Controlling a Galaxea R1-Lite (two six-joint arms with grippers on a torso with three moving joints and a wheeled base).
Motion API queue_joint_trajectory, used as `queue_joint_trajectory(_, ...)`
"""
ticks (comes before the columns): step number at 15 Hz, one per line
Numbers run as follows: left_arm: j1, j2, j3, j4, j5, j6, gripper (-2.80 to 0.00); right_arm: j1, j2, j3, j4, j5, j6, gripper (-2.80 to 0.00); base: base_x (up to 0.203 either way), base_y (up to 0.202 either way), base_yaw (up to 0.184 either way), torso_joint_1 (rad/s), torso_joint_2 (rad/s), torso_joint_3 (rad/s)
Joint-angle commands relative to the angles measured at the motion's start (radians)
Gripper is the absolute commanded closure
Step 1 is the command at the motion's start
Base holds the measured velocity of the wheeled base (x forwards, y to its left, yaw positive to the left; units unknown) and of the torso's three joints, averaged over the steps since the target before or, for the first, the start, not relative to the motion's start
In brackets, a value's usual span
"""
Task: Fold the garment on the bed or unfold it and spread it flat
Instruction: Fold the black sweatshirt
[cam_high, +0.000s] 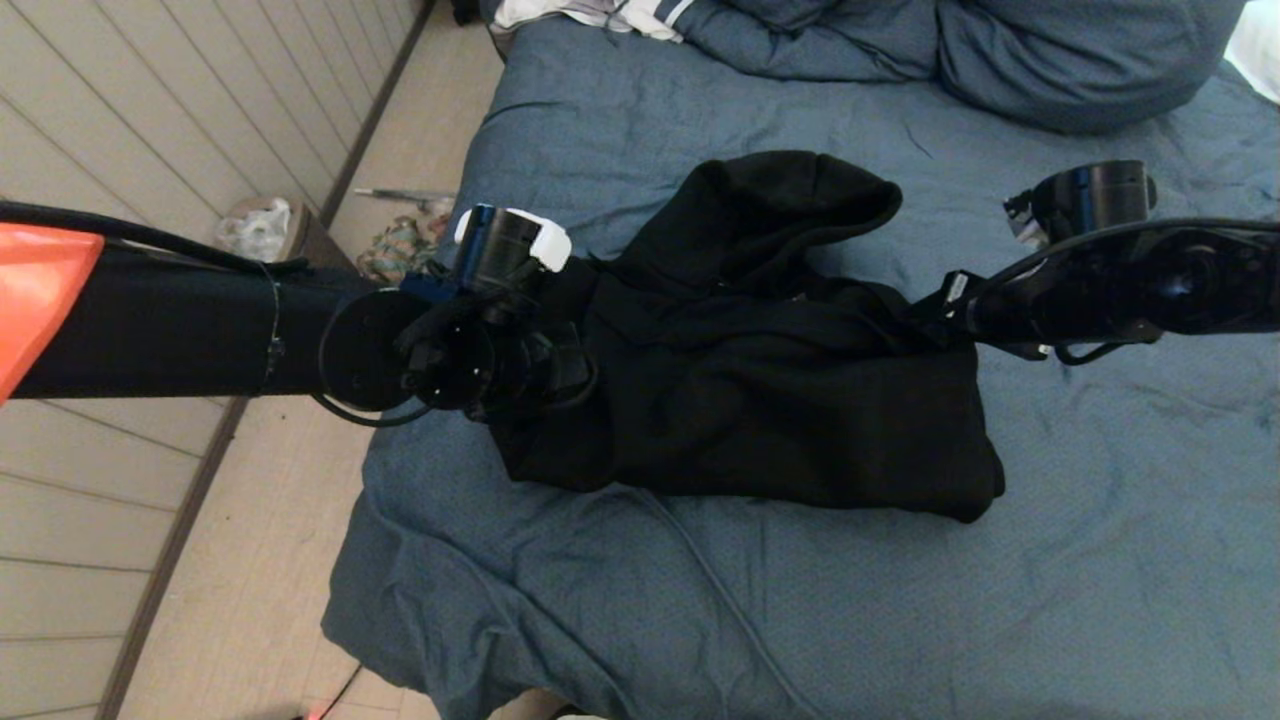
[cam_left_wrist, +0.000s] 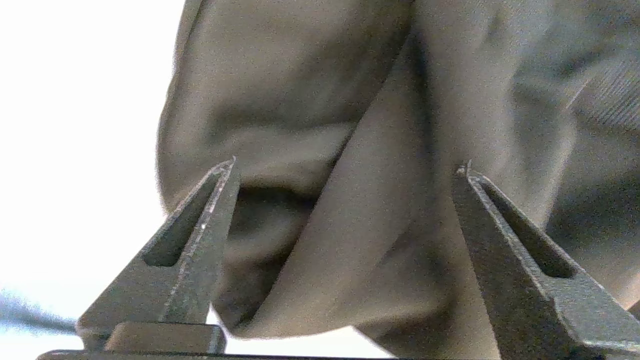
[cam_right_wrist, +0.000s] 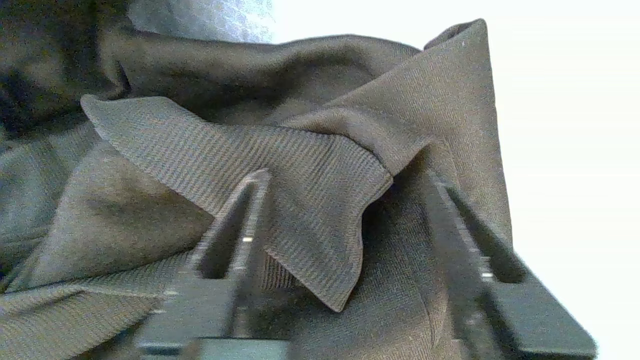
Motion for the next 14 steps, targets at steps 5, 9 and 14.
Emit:
queue_joint_trajectory(5, 0.016, -0.119, 0.157, -0.113, -0.005, -0.002, -2.8, -0.062, -0.141, 0.002, 0.002, 0.07, 0.036, 0.0, 0.0, 0.0, 0.0, 0.0, 0.0, 0.0)
queue_joint_trajectory(9, 0.013, -0.115, 0.176, -0.116, -0.01, -0.009, -2.8, -0.075, -0.294, 0.193, 0.027, 0.157, 0.052, 0.0, 0.0, 0.0, 0.0, 0.0, 0.0, 0.0)
queue_joint_trajectory(14, 0.001, -0.115, 0.2, -0.111, -0.058, -0.016, 0.0, -0.097, -0.369, 0.373, 0.023, 0.31, 0.061, 0.0, 0.0, 0.0, 0.0, 0.0, 0.0, 0.0)
